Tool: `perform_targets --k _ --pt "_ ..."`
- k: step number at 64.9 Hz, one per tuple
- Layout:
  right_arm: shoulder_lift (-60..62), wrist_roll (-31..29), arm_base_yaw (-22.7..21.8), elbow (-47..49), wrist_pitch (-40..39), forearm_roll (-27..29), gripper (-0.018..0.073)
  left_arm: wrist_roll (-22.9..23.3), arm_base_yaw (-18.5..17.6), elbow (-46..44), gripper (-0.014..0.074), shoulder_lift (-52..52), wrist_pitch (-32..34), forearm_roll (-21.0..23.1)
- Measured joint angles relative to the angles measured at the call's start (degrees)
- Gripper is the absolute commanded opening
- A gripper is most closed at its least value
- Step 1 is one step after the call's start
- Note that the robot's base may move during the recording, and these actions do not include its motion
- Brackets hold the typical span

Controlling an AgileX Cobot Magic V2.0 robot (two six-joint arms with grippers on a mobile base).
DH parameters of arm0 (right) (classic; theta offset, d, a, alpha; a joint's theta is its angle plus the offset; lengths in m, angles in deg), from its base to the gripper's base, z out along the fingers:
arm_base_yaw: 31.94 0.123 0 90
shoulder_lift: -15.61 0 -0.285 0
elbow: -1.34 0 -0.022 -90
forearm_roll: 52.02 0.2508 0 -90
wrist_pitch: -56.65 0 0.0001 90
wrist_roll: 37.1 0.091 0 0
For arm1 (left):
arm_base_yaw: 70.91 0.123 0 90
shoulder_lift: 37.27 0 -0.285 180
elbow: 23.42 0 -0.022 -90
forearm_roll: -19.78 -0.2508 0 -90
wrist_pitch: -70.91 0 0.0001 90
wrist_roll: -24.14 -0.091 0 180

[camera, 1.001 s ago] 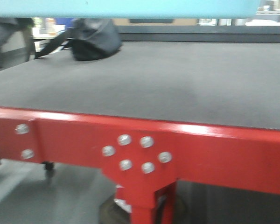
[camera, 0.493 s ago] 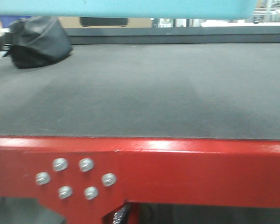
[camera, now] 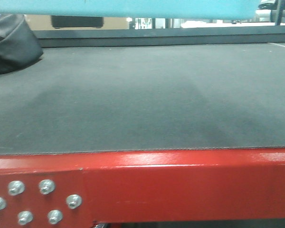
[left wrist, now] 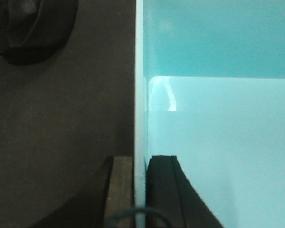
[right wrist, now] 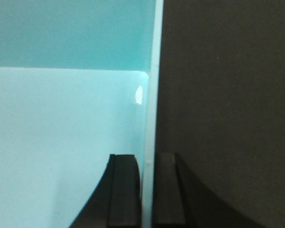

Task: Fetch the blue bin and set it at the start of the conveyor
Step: 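Carry the bin with both grippers over the grey conveyor belt, then lower the held bin onto the grey conveyor belt with both grippers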

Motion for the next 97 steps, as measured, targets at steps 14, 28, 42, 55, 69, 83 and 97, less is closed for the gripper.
perform_targets --k 14,28,42,55,69,83,97 --pt "0.0 0.0 0.0 0.0 -0.1 0.4 -0.0162 0.0 0.0 0.0 -0.0111 0.0 0.0 -0.2" --pt "0.0 0.0 0.0 0.0 1.1 0.7 -0.0162 0.0 0.0 0.0 -0.0111 0.0 0.1 -0.3" --pt "0.0 0.1 0.0 0.0 1.5 0.9 -0.0162 0.0 0.0 0.0 -0.0111 0.0 0.5 -0.3" --pt "0.0 0.1 0.0 0.0 1.2 0.9 -0.0162 0.0 0.0 0.0 -0.0111 0.0 0.6 -0.3" --pt "0.0 0.1 0.0 0.0 -2.4 -0.7 -0.0162 0.0 0.0 0.0 -0.0111 0.0 1.2 -1.1" --pt "0.0 0.1 -0.2 0.0 -4.0 -1.9 -0.0162 0.0 0.0 0.0 -0.0111 0.0 1.3 -0.1" --pt "-0.2 0.1 -0.2 0.0 -3.6 -2.2 -0.0162 0.0 0.1 0.4 -0.0111 0.0 -0.6 3.9"
